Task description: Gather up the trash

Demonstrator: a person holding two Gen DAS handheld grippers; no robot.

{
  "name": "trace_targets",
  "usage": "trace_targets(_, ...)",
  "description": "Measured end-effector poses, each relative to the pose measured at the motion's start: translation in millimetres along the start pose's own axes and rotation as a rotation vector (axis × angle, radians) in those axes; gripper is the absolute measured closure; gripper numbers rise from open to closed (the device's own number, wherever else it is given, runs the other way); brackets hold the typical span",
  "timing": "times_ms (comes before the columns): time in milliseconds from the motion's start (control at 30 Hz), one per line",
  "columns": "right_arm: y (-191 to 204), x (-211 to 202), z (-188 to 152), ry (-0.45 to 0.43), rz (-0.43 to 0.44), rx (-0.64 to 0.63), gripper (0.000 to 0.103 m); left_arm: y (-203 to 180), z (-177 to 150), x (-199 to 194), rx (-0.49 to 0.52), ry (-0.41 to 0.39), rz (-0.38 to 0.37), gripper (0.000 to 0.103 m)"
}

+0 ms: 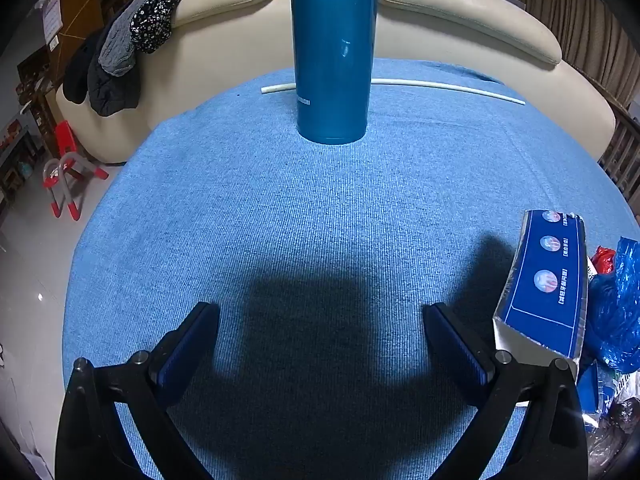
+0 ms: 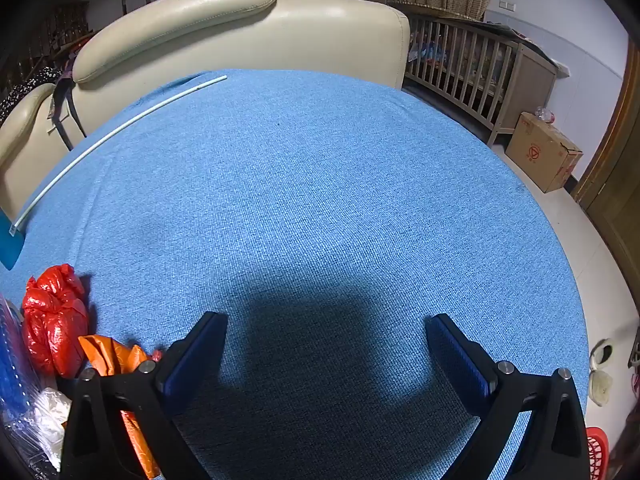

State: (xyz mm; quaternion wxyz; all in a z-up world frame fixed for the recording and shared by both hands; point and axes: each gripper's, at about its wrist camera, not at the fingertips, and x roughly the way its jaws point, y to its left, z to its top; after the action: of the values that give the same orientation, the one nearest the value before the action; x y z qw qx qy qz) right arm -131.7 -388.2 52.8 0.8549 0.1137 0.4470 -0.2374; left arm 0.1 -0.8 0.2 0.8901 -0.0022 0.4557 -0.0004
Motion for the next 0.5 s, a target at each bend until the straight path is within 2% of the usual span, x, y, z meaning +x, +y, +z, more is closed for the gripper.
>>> trace_targets(500,0.0,0.6,1.5,0.001,0.007,-0.011,0.0,5.9,2.9,0.4,-0.002,0.002,-0.003,0.0)
